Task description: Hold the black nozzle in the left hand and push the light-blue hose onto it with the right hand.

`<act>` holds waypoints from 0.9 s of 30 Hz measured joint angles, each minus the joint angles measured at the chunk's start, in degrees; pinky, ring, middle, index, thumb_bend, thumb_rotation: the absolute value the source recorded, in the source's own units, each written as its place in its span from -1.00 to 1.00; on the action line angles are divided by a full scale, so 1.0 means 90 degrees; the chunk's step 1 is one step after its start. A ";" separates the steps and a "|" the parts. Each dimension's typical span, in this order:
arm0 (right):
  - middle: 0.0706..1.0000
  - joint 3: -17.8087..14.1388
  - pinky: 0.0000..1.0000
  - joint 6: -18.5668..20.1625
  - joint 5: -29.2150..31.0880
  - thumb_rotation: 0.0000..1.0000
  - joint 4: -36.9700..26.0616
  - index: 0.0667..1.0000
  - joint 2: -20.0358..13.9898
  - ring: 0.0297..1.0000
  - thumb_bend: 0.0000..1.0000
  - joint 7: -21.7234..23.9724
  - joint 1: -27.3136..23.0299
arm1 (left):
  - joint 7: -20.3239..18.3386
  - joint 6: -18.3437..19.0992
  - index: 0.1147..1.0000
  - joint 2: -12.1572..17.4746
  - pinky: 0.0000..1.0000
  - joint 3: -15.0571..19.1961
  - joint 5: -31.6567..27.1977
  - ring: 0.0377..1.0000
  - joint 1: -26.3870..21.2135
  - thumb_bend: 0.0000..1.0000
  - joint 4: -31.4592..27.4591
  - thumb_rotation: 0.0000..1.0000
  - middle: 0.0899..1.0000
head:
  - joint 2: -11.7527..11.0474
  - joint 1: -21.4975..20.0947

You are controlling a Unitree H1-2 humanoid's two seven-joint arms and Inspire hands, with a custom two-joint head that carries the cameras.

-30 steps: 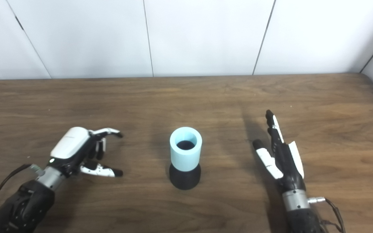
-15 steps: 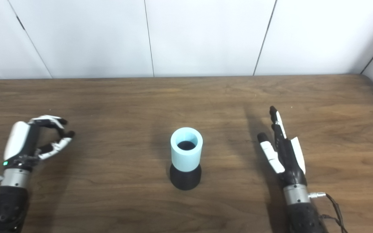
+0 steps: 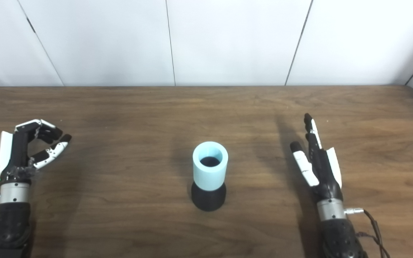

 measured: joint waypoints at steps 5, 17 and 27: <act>1.00 -0.0003 0.99 -0.0037 0.0004 0.89 0.0063 1.00 -0.0012 1.00 0.06 -0.0006 -0.0038 | -0.0659 -0.0135 -0.91 0.0064 0.01 -0.0040 -0.0870 -0.05 -0.0046 -0.01 0.0208 -1.00 -0.15 | -0.0049 -0.0010; 1.00 -0.0056 1.00 -0.0250 0.0048 0.90 0.0243 0.98 -0.0014 1.00 0.04 -0.0113 -0.0184 | -0.1132 0.0510 0.08 -0.0070 0.28 -0.0110 -0.0770 0.35 0.0268 -0.15 -0.0561 -0.38 0.34 | -0.0137 -0.0078; 0.97 -0.0139 0.93 -0.0268 0.0464 0.88 0.0328 0.93 -0.0004 0.96 -0.35 -0.0097 -0.0245 | -0.1649 0.1190 0.54 -0.0382 0.41 0.0064 -0.1893 0.56 0.0480 -0.48 -0.0994 0.21 0.57 | -0.0195 -0.0010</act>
